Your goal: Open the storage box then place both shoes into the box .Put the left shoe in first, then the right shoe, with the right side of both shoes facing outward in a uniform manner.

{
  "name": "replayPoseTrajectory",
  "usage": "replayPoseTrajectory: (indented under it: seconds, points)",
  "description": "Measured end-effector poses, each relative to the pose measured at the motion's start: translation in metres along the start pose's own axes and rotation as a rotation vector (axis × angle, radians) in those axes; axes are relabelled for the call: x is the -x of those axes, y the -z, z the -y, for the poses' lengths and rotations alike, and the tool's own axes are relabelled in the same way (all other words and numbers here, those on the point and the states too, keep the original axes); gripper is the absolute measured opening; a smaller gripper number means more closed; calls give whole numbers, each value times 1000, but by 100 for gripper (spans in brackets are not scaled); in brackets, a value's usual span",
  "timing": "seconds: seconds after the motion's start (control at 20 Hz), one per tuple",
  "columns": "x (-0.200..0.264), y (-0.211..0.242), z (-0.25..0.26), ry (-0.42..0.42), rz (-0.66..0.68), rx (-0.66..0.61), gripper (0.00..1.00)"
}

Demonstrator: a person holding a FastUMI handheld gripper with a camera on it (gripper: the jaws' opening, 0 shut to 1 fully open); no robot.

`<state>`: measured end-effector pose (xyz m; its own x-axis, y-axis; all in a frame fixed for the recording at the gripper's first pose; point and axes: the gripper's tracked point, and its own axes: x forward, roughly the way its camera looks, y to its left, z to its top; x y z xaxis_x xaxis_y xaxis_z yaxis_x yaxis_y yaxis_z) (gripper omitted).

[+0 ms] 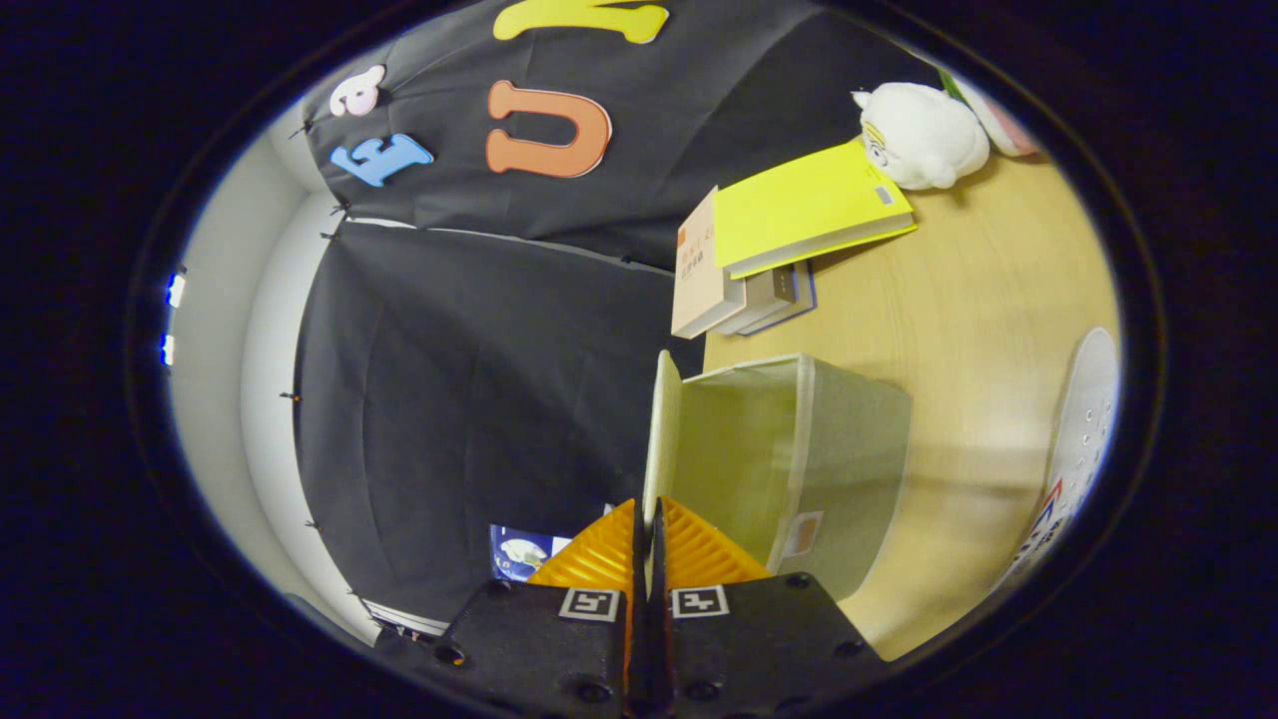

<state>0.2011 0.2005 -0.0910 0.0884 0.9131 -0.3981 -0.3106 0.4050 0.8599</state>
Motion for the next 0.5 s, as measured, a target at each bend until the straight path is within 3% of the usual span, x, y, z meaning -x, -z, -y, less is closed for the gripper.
replayPoseTrajectory:
  seconds: [0.3, 0.5]
  points:
    - [-40, -3, -76, 15, 83, 64, 5]
    - [-94, 7, -118, 22, 72, 132, 7]
